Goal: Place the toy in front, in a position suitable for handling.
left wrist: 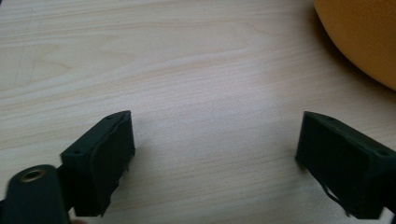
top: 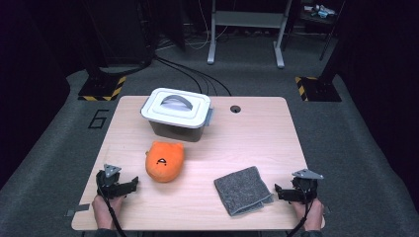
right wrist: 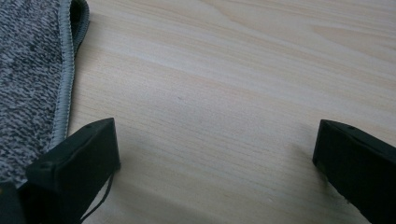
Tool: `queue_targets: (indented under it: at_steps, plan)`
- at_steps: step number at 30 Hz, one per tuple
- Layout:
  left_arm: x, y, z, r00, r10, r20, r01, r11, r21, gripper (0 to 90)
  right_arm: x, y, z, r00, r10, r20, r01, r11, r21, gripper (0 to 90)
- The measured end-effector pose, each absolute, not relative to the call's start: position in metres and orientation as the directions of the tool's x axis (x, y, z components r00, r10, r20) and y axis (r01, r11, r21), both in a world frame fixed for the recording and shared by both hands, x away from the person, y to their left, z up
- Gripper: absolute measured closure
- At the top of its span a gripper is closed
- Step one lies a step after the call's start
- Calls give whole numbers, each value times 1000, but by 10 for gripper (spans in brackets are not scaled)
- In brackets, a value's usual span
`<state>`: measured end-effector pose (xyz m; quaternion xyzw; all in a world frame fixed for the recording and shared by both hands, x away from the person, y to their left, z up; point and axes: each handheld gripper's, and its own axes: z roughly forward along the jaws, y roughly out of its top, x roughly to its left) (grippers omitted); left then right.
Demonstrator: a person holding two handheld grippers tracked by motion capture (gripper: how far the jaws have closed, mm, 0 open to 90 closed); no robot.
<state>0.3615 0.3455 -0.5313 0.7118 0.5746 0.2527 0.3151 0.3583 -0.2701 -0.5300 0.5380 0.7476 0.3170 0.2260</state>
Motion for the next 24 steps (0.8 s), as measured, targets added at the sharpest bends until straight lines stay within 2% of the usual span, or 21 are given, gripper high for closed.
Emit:
queue_targets:
  at_steps: [13,24]
  plan:
    - [362,344,-532,217,976,-1,655,-145,742,103,360,-271,-529,-315,949,-4,669,225,708,0]
    - [363,344,-532,217,976,-1,656,-145,741,103,355,-276,-520,-321,946,39,672,198,714,0]
